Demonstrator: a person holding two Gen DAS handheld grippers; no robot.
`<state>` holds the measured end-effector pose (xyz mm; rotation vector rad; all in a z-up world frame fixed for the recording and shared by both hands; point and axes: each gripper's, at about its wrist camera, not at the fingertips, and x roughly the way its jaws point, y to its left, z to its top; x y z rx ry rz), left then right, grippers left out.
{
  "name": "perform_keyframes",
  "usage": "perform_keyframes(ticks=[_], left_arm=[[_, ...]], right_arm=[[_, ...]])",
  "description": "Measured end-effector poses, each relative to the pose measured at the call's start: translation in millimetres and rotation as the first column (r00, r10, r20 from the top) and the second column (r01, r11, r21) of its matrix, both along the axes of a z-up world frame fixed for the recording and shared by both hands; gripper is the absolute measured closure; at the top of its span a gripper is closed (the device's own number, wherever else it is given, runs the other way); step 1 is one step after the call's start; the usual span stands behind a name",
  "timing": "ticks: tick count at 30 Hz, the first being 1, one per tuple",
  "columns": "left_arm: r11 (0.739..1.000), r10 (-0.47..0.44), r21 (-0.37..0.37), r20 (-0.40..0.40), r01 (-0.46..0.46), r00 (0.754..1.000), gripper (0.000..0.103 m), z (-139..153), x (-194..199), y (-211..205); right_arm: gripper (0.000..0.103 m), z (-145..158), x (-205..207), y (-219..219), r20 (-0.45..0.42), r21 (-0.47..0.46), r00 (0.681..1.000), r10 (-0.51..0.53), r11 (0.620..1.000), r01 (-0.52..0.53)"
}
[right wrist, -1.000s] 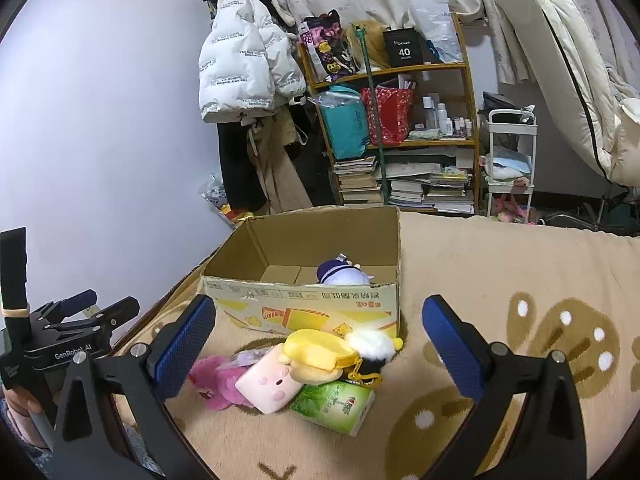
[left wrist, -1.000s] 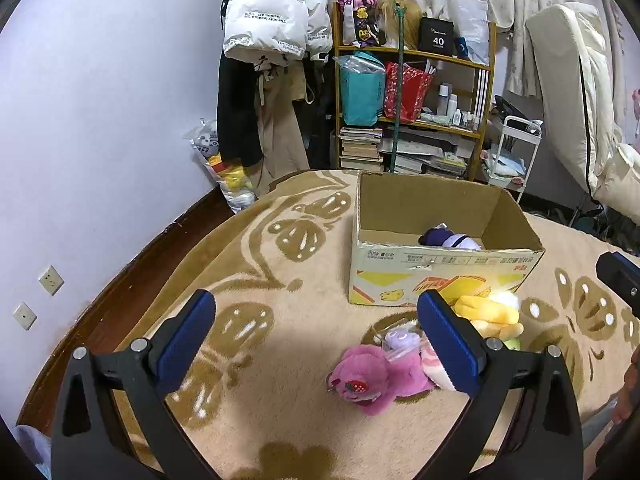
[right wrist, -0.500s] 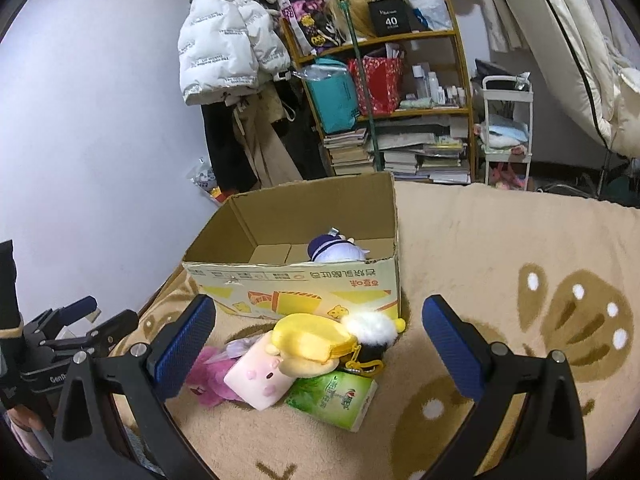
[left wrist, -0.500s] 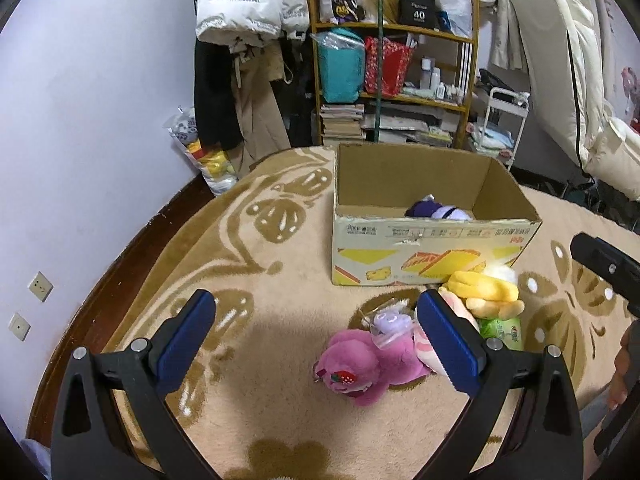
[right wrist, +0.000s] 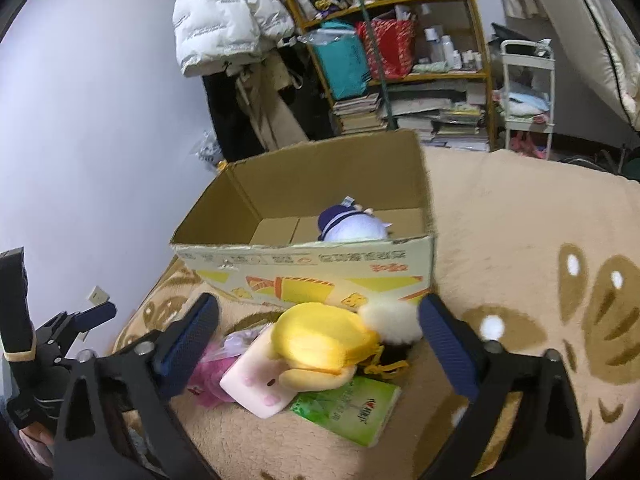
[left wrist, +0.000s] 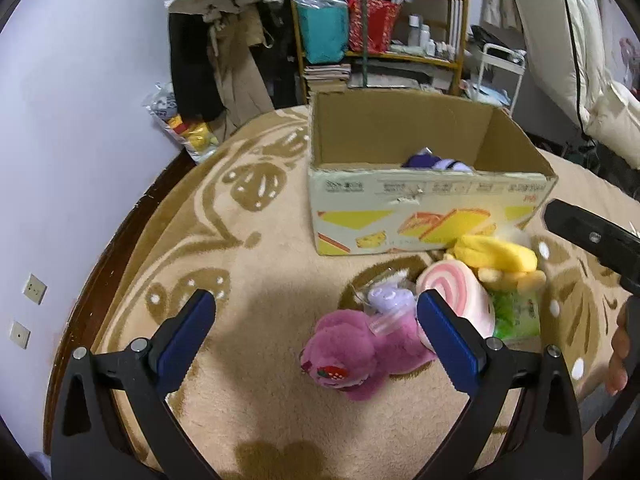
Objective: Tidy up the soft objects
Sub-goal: 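Grasp the yellow plush with the right tool while the left tool grasps the clear plastic bag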
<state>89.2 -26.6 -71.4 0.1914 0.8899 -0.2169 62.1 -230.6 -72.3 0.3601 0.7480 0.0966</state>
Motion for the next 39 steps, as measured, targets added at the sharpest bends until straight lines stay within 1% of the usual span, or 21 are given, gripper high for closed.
perform_keyframes(ticks=[4, 7, 9, 11, 13, 18, 20, 24, 29, 32, 35, 39], left_arm=[[0.999, -0.025, 0.023, -0.034, 0.025, 0.999, 0.003, -9.0, 3.1, -5.5], [0.998, -0.052, 0.025, -0.069, 0.054, 0.996, 0.003, -16.5, 4.9, -10.1], [0.997, -0.069, 0.030, -0.093, 0.072, 0.993, 0.003, -22.5, 7.6, -13.6], [0.996, -0.074, 0.049, -0.104, 0.080, 0.992, 0.003, -27.5, 9.8, -16.9], [0.994, -0.075, 0.065, -0.116, 0.083, 0.990, 0.003, -33.5, 12.7, -19.4], [0.993, -0.086, 0.064, -0.152, 0.096, 0.985, 0.003, -44.3, 18.4, -21.1], [0.992, -0.094, 0.067, -0.155, 0.106, 0.983, 0.003, -45.6, 17.6, -22.7], [0.986, -0.103, 0.113, -0.149, 0.121, 0.983, 0.003, -49.9, 18.5, -27.6], [0.981, -0.118, 0.134, -0.148, 0.138, 0.982, 0.003, -54.8, 21.7, -32.5], [0.982, -0.127, 0.119, -0.149, 0.145, 0.981, 0.003, -57.5, 24.5, -32.5], [0.982, -0.134, 0.111, -0.151, 0.151, 0.979, 0.003, -59.5, 27.8, -33.3], [0.981, -0.157, 0.094, -0.145, 0.172, 0.977, 0.003, -63.6, 33.5, -33.7]], right_arm=[[0.009, -12.6, 10.8, 3.7, -0.045, 0.007, 0.999, 0.016, 1.000, -0.016], [0.011, -20.2, 16.4, 4.4, -0.072, 0.014, 0.997, 0.024, 1.000, -0.023], [0.019, -23.7, 19.8, 5.9, -0.087, 0.020, 0.996, 0.034, 0.999, -0.032], [0.022, -26.7, 22.3, 6.1, -0.099, 0.032, 0.994, 0.050, 0.998, -0.047], [0.024, -30.0, 24.1, 8.1, -0.113, 0.036, 0.992, 0.060, 0.998, -0.056], [0.024, -35.9, 25.1, 9.6, -0.140, 0.036, 0.988, 0.064, 0.998, -0.059], [0.024, -37.5, 25.9, 9.4, -0.147, 0.036, 0.987, 0.064, 0.998, -0.059], [0.024, -39.6, 29.8, 10.7, -0.164, 0.031, 0.984, 0.065, 0.998, -0.060], [0.024, -43.3, 31.7, 14.1, -0.178, 0.024, 0.982, 0.069, 0.998, -0.065], [0.025, -44.6, 32.4, 14.2, -0.175, 0.022, 0.982, 0.071, 0.997, -0.068], [0.030, -47.6, 34.3, 13.8, -0.188, 0.024, 0.980, 0.072, 0.997, -0.068], [0.030, -50.0, 35.8, 14.2, -0.199, 0.029, 0.977, 0.077, 0.997, -0.072]])
